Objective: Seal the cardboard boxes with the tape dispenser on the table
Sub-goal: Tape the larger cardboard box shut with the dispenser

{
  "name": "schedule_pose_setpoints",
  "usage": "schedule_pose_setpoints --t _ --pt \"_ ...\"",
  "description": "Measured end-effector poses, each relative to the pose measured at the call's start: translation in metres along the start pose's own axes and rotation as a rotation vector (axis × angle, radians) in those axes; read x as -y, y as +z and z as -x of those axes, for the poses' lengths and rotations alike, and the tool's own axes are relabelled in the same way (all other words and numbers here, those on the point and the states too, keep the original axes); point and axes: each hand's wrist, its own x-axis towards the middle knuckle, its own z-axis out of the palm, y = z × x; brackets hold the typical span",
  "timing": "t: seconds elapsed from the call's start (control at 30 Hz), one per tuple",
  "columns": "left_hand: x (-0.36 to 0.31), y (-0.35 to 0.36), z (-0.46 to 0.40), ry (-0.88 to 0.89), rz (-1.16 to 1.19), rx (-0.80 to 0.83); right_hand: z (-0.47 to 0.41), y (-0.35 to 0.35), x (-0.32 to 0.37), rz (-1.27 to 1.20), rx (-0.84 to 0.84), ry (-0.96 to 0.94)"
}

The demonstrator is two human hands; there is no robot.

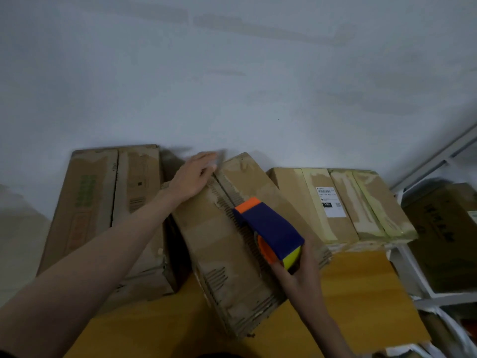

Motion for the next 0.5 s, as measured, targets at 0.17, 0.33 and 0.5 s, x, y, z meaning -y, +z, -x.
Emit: schedule_pose_setpoints --t 0.17,0.33,0.5 --pt "-0.002 -0.001 0.034 0.327 -0.347 0.332 -0.002 0.001 0.005 -0.074 -0.014 0.022" --pt "-0.016 -0.002 0.054 0.369 -0.479 0.405 -0.001 0.002 0.002 -0.085 -0.030 0.052" --pt "-0.031 0.008 0.065 0.355 -0.472 0.407 -0.004 0.001 0.008 -0.073 -0.055 0.020"
